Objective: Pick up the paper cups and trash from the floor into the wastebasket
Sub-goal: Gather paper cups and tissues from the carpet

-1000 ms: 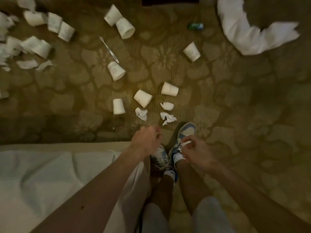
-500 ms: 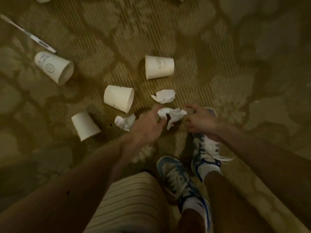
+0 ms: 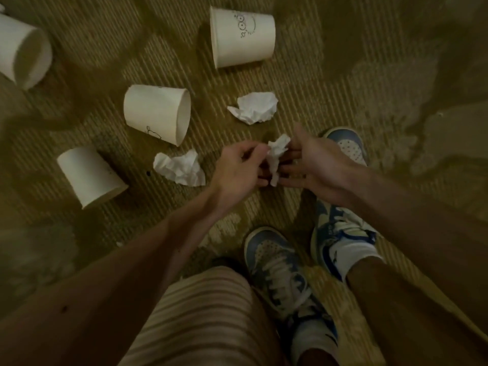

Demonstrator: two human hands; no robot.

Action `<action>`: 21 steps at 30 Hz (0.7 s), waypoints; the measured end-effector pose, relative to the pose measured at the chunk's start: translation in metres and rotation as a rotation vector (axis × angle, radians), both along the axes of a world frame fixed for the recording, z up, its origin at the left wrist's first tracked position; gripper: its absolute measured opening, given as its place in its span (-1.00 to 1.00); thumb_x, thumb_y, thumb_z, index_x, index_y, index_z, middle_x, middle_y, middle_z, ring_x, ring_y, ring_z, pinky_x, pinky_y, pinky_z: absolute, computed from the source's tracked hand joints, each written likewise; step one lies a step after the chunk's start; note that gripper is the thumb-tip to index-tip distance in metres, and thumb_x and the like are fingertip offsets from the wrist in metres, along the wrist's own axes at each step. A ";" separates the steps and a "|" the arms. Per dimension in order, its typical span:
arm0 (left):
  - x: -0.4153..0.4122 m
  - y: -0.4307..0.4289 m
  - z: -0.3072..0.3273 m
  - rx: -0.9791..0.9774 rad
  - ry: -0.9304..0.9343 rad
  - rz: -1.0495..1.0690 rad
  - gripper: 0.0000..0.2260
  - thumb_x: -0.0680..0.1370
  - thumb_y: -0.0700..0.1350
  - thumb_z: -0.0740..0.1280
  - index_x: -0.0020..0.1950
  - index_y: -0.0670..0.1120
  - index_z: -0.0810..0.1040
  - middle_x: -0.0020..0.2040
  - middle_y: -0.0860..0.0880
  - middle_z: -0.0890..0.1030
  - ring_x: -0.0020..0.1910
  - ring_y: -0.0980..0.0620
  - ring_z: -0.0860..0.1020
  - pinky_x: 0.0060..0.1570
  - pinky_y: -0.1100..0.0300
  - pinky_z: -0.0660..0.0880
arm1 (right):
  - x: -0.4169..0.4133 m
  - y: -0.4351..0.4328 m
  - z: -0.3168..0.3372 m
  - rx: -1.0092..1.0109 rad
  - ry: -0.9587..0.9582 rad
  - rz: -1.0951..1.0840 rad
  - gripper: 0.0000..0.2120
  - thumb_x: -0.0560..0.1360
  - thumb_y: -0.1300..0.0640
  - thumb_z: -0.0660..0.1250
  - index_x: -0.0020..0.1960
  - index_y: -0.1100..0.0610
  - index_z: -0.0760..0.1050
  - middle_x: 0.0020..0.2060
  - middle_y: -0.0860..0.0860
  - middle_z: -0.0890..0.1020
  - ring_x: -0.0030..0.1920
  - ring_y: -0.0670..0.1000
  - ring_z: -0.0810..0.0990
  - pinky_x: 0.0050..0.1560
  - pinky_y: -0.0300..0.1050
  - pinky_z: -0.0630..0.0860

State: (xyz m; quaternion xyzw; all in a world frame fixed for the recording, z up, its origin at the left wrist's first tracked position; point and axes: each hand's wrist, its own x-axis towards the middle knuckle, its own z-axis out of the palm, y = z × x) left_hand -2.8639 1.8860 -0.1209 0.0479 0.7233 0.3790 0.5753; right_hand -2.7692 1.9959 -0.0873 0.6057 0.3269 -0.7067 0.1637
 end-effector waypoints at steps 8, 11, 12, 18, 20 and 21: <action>-0.008 0.016 0.016 0.196 0.180 -0.194 -0.77 0.64 -0.08 0.26 -0.10 0.08 0.67 -0.21 0.13 0.68 -0.21 0.23 0.61 -0.19 0.33 0.51 | -0.024 0.000 -0.007 0.072 0.001 -0.040 -0.59 0.70 -0.01 0.02 0.11 0.24 0.54 -0.34 0.05 0.63 -0.39 -0.03 0.60 -0.34 -0.17 0.52; -0.026 0.021 0.014 0.123 0.480 -0.125 -0.84 0.64 -0.07 0.26 0.16 0.04 0.60 0.04 0.02 0.59 -0.16 0.22 0.53 -0.26 0.56 0.37 | -0.029 0.002 -0.009 0.082 -0.001 -0.160 -0.72 0.69 0.13 0.08 -0.01 0.23 0.51 -0.27 0.08 0.54 -0.37 -0.04 0.48 -0.34 -0.19 0.42; -0.031 0.022 0.011 0.102 0.544 -0.174 -0.77 0.65 -0.06 0.25 0.30 0.05 0.53 0.17 0.00 0.49 -0.08 0.23 0.47 -0.20 0.63 0.32 | -0.029 0.003 -0.008 0.063 0.009 -0.214 -0.76 0.68 0.17 0.10 0.02 0.24 0.50 -0.22 0.12 0.53 -0.34 -0.03 0.47 -0.33 -0.19 0.43; -0.046 0.033 -0.016 0.042 0.657 -0.418 -0.69 0.64 -0.10 0.28 0.39 -0.03 0.50 0.33 -0.07 0.42 0.18 0.17 0.38 0.17 0.36 0.31 | -0.023 0.004 -0.007 0.102 0.006 -0.235 -0.85 0.69 0.22 0.08 0.12 0.19 0.43 -0.14 0.11 0.54 -0.27 -0.03 0.52 -0.37 -0.26 0.57; -0.048 0.036 -0.018 0.038 0.650 -0.358 -0.85 0.61 -0.16 0.33 0.12 -0.10 0.66 0.09 -0.01 0.60 -0.03 0.21 0.53 -0.06 0.51 0.36 | -0.022 0.003 -0.006 0.108 -0.014 -0.241 -0.81 0.69 0.20 0.08 0.05 0.19 0.45 -0.17 0.10 0.52 -0.28 -0.03 0.51 -0.40 -0.27 0.56; -0.049 0.037 -0.018 0.035 0.628 -0.335 -0.89 0.59 -0.18 0.35 0.02 -0.11 0.68 -0.04 0.03 0.63 -0.15 0.26 0.53 -0.18 0.56 0.36 | -0.022 0.002 -0.005 0.106 -0.029 -0.252 -0.80 0.70 0.17 0.08 0.02 0.19 0.45 -0.19 0.10 0.51 -0.30 -0.03 0.50 -0.40 -0.26 0.55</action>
